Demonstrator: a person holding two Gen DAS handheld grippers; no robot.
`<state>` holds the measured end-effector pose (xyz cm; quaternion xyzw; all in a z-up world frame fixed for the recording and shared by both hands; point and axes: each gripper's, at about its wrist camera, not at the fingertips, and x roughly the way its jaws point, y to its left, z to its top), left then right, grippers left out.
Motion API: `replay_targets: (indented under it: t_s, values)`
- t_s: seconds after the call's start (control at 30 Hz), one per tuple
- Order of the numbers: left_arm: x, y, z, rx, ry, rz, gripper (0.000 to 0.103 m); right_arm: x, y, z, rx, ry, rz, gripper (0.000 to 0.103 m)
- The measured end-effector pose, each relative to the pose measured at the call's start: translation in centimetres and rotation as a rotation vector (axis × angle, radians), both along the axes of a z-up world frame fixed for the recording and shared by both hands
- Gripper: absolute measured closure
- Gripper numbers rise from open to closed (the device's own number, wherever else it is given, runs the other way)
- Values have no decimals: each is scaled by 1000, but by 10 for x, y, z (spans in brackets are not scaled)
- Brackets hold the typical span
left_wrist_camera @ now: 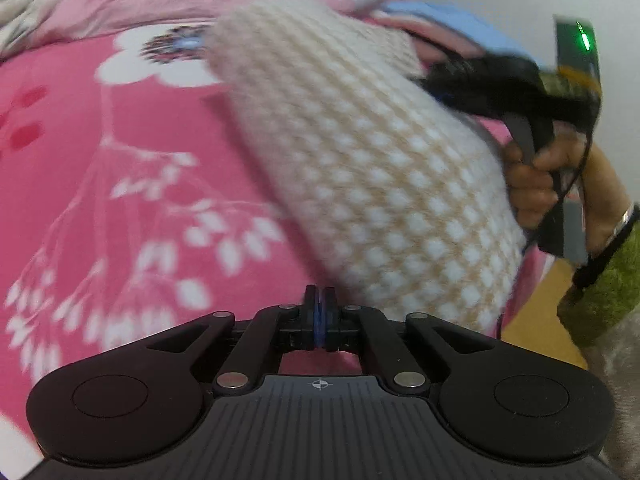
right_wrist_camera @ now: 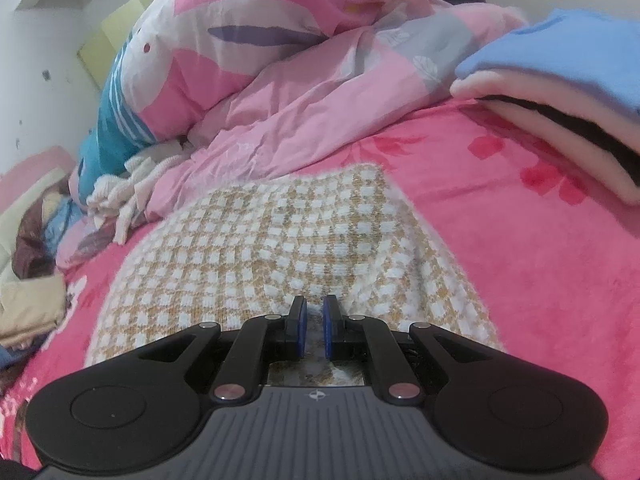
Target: Fold clothes
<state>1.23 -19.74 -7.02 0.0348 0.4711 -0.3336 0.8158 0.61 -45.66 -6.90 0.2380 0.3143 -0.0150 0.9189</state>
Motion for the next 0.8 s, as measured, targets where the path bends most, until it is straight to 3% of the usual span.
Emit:
replay_targets:
  t_s: [0.13, 0.2, 0.3, 0.37, 0.53, 0.8]
  values:
    - [17, 9, 16, -75, -10, 64, 103, -6, 1, 20, -12, 34, 2, 91]
    - [25, 5, 24, -125, -27, 79, 103, -21, 6, 30, -31, 11, 29, 83]
    - [38, -1, 34, -186, -55, 97, 103, -44, 17, 35, -97, -3, 91, 82]
    - [44, -5, 37, -200, -75, 104, 103, -61, 22, 28, -164, 8, 112, 82]
    - [58, -13, 42, -219, -120, 113, 103, -89, 8, 37, -182, 45, 39, 82]
    - [74, -24, 45, -198, -171, 96, 103, -43, 36, 54, -301, 8, 70, 81]
